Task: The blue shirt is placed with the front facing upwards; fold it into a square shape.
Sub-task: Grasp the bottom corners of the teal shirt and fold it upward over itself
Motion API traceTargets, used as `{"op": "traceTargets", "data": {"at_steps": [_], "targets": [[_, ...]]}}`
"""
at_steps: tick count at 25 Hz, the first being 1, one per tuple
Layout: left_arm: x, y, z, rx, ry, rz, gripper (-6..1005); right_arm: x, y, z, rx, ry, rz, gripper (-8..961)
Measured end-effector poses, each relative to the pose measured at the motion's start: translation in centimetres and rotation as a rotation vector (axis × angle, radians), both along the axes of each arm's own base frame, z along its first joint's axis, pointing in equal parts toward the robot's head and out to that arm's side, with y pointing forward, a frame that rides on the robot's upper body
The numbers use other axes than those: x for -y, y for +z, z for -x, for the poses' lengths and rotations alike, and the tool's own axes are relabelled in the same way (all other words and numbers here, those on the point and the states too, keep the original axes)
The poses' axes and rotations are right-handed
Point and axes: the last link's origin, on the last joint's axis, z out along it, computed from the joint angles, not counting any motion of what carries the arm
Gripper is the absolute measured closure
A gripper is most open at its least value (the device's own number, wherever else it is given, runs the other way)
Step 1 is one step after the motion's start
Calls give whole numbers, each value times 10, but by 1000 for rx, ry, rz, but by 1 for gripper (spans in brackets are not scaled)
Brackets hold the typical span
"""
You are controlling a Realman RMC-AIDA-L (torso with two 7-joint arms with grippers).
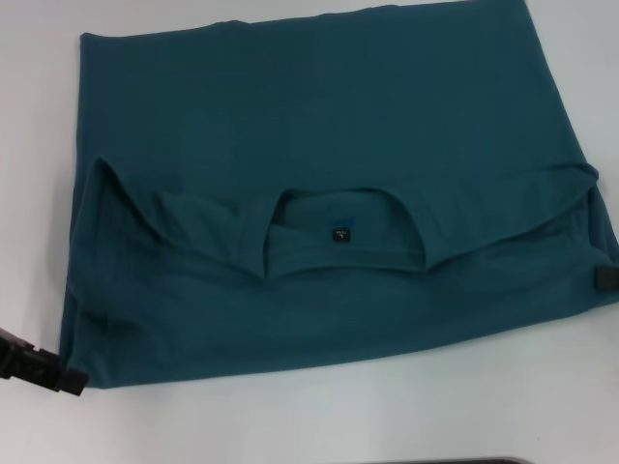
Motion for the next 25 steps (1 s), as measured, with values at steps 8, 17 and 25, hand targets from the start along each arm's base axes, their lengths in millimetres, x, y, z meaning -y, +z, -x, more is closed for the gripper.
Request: {"op": "traceTargets", "data": {"at_steps": [8, 17, 25], "targets": [[-4, -7, -4, -33, -13, 40, 267, -1, 0, 1, 1, 2, 3, 923], [-14, -11, -16, -34, -55, 60, 268, 0, 0, 0, 0, 2, 4, 922], [-14, -13, -20, -18, -66, 73, 268, -1, 1, 0, 1, -5, 3, 923]]}}
